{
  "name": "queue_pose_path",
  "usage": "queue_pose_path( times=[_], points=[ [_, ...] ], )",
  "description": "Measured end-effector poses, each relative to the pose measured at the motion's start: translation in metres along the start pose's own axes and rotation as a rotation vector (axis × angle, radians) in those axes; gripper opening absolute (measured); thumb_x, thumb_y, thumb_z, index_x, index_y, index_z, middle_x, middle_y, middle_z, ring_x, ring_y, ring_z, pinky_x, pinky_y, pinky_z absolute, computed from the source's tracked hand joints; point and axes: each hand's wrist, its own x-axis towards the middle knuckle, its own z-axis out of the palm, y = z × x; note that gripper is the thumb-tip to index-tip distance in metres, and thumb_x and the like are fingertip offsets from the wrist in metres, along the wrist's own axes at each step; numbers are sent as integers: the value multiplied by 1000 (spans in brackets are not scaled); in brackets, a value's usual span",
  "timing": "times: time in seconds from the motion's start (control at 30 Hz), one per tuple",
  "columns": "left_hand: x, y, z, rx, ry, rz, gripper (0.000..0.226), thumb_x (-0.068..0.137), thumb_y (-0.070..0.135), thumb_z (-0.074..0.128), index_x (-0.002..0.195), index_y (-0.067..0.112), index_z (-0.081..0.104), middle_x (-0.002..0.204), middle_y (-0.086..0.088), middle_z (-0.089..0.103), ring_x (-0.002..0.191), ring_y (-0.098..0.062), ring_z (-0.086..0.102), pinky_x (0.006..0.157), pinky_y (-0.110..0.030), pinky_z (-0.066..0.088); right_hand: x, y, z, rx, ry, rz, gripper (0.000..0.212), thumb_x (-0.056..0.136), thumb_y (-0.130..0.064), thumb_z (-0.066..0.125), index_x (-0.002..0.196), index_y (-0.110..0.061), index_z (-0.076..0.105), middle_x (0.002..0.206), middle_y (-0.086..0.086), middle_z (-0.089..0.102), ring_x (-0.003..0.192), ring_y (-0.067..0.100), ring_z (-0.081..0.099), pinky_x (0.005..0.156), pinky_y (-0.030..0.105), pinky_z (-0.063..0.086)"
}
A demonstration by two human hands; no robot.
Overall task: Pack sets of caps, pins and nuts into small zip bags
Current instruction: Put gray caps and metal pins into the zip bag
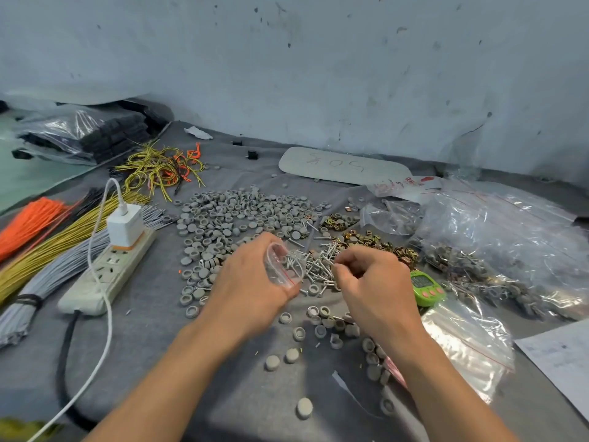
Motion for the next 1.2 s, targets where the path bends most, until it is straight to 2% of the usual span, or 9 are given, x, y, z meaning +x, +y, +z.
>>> queue_pose_path(
  times=[0.23,0.37,0.5,0.57,0.67,0.77,0.87,1.07,1.2],
  points=[
    [-6,4,9,40,-73,82,40,72,33,81,97,42,50,94,19,56,87,0,53,69,-19,42,-20,-17,9,-51,34,-416,12,82,-16,79,82,-28,79,75,-17,73,71,7,60,75,26,48],
    [-5,4,3,1,-61,77,41,69,33,83,98,39,55,97,18,62,91,-6,57,73,-29,47,-18,-17,17,175,-25,-315,21,86,-11,78,94,-30,84,92,-26,75,80,-8,67,74,7,47],
    [-1,-2,-5,-34,15,34,45,70,38,91,98,40,56,99,19,64,90,-1,59,73,-21,45,-10,-8,9,245,95,-192,23,88,-10,79,93,-32,84,85,-30,74,82,-5,71,74,13,55],
    [1,-7,-9,-41,55,18,45,70,40,91,97,42,56,99,20,64,90,3,57,70,-14,38,-6,-3,3,178,94,-132,22,90,-13,78,91,-34,83,83,-33,72,78,-7,70,71,13,56],
    [2,-11,-13,-27,107,29,44,72,40,90,99,42,55,101,19,63,93,-3,57,76,-23,41,-6,0,3,-55,-140,-46,16,92,-21,75,91,-35,82,72,-29,70,69,-10,66,65,8,53],
    [1,-13,-12,43,132,68,44,74,40,88,101,40,54,101,19,60,93,-6,53,77,-25,37,-14,-3,13,-274,-348,-37,8,93,-32,70,92,-34,78,78,-20,69,73,2,67,69,21,56],
    [0,-13,-9,106,137,122,39,76,36,84,101,35,55,99,15,59,94,-10,52,75,-25,35,-18,-6,20,-402,-370,-85,9,92,-35,68,94,-30,76,90,-9,66,87,19,61,74,33,51],
    [-2,-10,1,163,119,142,32,82,35,78,103,34,54,98,12,58,93,-14,53,75,-28,35,-19,-4,25,-447,-438,-140,20,90,-17,59,83,-35,55,88,-16,42,87,15,39,77,37,26],
    [-3,-10,5,177,87,163,39,78,34,81,102,37,51,96,17,56,92,-9,50,76,-28,35,-17,0,26,-445,-399,-155,20,92,-19,60,83,-36,54,90,-18,45,92,14,40,83,35,30]
  ],
)
